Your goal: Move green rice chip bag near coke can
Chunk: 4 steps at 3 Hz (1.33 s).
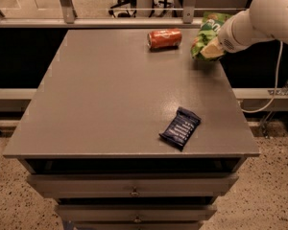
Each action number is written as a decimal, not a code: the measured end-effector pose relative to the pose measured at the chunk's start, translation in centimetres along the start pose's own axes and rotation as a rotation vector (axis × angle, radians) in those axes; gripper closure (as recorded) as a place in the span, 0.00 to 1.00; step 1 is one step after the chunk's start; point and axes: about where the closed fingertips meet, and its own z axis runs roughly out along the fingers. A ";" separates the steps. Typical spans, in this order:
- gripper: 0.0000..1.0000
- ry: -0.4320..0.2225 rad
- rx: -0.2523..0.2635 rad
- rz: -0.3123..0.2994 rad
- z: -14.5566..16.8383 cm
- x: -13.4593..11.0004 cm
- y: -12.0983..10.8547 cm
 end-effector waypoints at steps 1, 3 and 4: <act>0.99 -0.001 -0.013 0.018 2.0 0.1 0.3; 0.48 0.002 -0.027 0.042 4.2 0.2 0.9; 0.24 0.000 -0.041 0.048 5.1 0.1 1.4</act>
Offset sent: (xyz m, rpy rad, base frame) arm 0.0267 0.0077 -0.0293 0.0329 0.0253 -0.0183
